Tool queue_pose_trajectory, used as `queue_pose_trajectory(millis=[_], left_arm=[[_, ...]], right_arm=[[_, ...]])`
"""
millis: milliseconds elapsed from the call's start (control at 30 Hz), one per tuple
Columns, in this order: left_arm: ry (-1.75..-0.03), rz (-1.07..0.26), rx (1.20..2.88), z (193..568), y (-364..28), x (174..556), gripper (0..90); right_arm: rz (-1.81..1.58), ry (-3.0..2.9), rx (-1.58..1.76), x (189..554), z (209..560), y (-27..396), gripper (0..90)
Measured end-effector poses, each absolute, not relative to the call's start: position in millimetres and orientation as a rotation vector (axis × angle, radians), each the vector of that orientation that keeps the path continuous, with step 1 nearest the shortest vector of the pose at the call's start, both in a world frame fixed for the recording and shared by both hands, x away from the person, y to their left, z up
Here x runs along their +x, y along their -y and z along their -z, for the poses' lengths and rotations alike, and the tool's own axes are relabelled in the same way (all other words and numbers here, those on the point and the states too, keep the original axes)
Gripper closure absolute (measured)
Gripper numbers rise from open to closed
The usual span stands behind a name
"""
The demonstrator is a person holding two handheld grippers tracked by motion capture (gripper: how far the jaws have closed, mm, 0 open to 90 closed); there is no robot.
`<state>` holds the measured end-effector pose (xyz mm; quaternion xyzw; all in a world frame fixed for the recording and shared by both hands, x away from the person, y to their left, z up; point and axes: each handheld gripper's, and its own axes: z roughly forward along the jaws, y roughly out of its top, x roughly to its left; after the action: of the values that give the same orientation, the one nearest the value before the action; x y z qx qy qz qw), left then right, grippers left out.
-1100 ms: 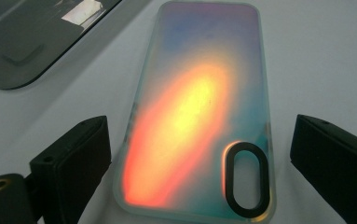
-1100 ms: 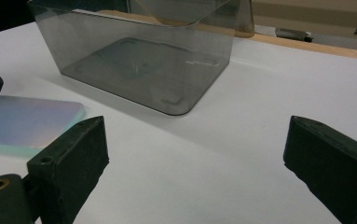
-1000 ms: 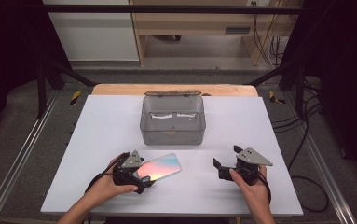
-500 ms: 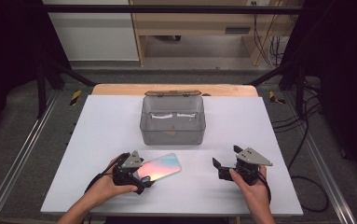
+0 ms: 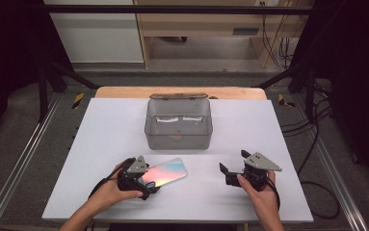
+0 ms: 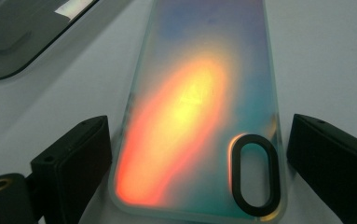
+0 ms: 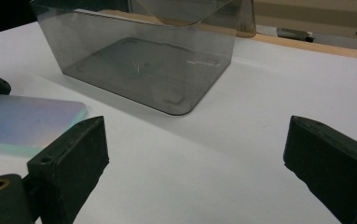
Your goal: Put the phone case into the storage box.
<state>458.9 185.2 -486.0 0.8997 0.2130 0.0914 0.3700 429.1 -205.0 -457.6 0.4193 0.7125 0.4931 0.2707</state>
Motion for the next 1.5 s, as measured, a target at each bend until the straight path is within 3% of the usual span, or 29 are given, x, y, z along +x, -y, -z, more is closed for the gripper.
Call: queue_pose_trajectory(millis=[100,600,1100,1500], left_arm=[[-0.549,-0.232,2.301,485,-187,458,14.9],[-0.549,-0.241,2.292,472,-190,456,17.2],[-0.526,-0.28,2.262,388,-214,460,17.3],[-0.503,-0.313,2.309,333,-202,471,17.3]], right_arm=[[-1.328,-1.922,1.127,429,458,205,6.9],[-1.346,-1.921,1.093,423,453,198,7.6],[-1.176,-2.046,0.611,401,417,129,7.2],[-1.071,-2.072,0.304,406,384,78,12.8]])
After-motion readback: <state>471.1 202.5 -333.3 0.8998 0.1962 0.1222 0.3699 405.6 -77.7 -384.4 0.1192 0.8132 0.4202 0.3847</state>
